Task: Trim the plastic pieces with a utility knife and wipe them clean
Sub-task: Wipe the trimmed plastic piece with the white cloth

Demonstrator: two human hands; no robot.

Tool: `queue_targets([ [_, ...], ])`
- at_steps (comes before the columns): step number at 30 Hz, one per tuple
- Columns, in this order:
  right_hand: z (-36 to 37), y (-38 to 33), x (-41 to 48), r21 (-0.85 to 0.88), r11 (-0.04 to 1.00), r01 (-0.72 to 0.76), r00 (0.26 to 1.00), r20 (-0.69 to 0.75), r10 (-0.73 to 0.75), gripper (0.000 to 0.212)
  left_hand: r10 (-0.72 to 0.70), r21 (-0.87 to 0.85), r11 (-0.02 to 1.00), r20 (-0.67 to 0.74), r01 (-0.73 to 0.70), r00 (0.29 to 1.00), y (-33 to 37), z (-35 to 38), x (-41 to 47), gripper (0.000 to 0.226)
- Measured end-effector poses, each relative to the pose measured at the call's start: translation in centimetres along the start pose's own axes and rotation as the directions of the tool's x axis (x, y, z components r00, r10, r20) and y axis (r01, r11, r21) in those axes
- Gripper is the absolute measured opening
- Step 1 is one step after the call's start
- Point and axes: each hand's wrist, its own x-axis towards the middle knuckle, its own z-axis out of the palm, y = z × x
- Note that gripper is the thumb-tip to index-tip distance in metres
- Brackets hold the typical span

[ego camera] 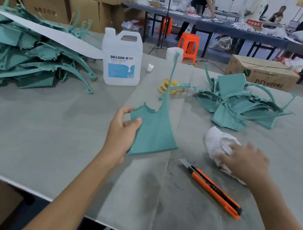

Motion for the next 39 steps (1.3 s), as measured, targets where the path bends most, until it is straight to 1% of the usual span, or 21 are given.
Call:
queue_targets([
  [1,0.3,-0.3,-0.7,-0.007,1.000,-0.005,0.993,-0.122,0.004,0.062,0.012,0.012,1.000,-0.014,-0.012,1.000,-0.3,-0.1,0.0,0.025],
  [3,0.6,-2.1,-2.9,0.264,0.956,0.128,0.939,-0.342,-0.031,0.061,0.015,0.019,1.000,-0.020,-0.014,1.000,-0.9,-0.4,-0.4,0.024],
  [4,0.4,-3.7,-4.4,0.480,0.855,0.196,0.949,-0.312,-0.042,0.061,0.008,0.002,1.000,-0.015,-0.008,1.000,-1.2,-0.5,-0.7,0.024],
  [5,-0.1,-5.7,-6.0,0.702,0.683,0.199,0.978,-0.189,-0.091,0.060,0.002,-0.017,1.000,-0.004,-0.002,1.000,-1.5,-0.5,-1.2,0.024],
  [7,0.0,-9.6,-8.9,0.942,0.333,0.029,0.952,0.076,-0.296,0.049,-0.020,-0.051,0.998,0.011,0.020,1.000,-1.8,-0.7,-2.3,0.025],
  [9,0.6,-12.4,-10.5,0.986,0.164,-0.025,0.912,0.089,-0.401,0.032,-0.053,-0.075,0.996,-0.019,0.051,0.998,-1.8,-1.7,-3.2,0.024],
  [10,1.0,-13.8,-10.9,0.989,0.148,0.011,0.899,0.055,-0.434,0.032,-0.073,-0.079,0.995,-0.069,0.068,0.995,-1.6,-3.2,-3.6,0.020],
  [12,1.7,-14.8,-11.5,0.993,0.098,0.058,0.887,-0.006,-0.461,0.032,-0.132,-0.017,0.991,-0.063,0.131,0.989,-1.4,-5.9,-4.6,0.003],
  [14,2.5,-17.1,-12.4,0.999,0.035,0.035,0.844,-0.011,-0.536,0.034,-0.168,0.042,0.984,-0.074,0.171,0.983,-1.2,-10.5,-6.0,0.011],
  [16,3.7,-18.9,-13.0,0.998,0.032,0.050,0.810,-0.022,-0.586,0.042,-0.168,-0.024,0.986,-0.169,0.167,0.971,-0.6,-15.3,-7.5,0.013],
  [18,5.1,-19.9,-12.9,0.987,0.100,0.123,0.806,-0.041,-0.591,0.041,-0.159,-0.129,0.984,-0.357,0.120,0.920,-0.3,-20.6,-8.6,0.011],
  [20,6.3,-20.1,-12.1,0.970,0.160,0.184,0.784,-0.046,-0.619,0.029,-0.140,-0.174,0.984,-0.587,0.045,0.798,0.0,-26.3,-9.2,0.012],
  [23,7.7,-20.2,-11.1,0.950,0.252,0.183,0.767,0.023,-0.641,0.019,-0.097,-0.110,0.994,-0.829,0.009,0.550,0.6,-34.3,-9.4,0.021],
  [26,8.1,-20.0,-10.9,0.940,0.288,0.183,0.803,0.026,-0.595,0.022,-0.134,-0.135,0.991,-0.930,0.021,0.343,0.7,-41.0,-8.6,0.024],
  [28,8.1,-19.8,-11.1,0.940,0.283,0.189,0.819,0.008,-0.574,0.025,-0.147,-0.139,0.989,-0.951,0.051,0.273,0.7,-44.2,-7.8,0.013],
  [29,8.1,-19.7,-11.1,0.940,0.281,0.192,0.822,0.002,-0.569,0.026,-0.161,-0.144,0.986,-0.947,0.081,0.277,0.6,-45.4,-7.3,0.013],
  [32,8.7,-19.7,-10.8,0.935,0.283,0.214,0.831,-0.022,-0.555,0.018,-0.293,-0.233,0.946,-0.912,0.223,0.288,-0.5,-48.2,-6.3,0.064],
  [33,8.9,-19.5,-10.6,0.934,0.288,0.212,0.833,-0.019,-0.553,0.017,-0.288,-0.207,0.937,-0.914,0.283,0.285,-1.0,-48.1,-5.9,0.065],
  [35,9.2,-19.5,-10.5,0.929,0.302,0.216,0.830,-0.012,-0.557,0.018,-0.196,-0.075,0.937,-0.922,0.343,0.333,-1.3,-46.6,-5.9,0.042],
  [37,9.3,-19.5,-10.4,0.924,0.305,0.229,0.836,-0.027,-0.547,0.019,-0.070,0.064,0.954,-0.902,0.292,0.425,-1.8,-43.6,-5.6,0.019],
  [39,8.7,-19.4,-10.9,0.928,0.273,0.254,0.839,-0.070,-0.540,0.021,0.069,0.194,0.959,-0.865,0.206,0.497,-2.7,-40.1,-5.6,0.015],
])
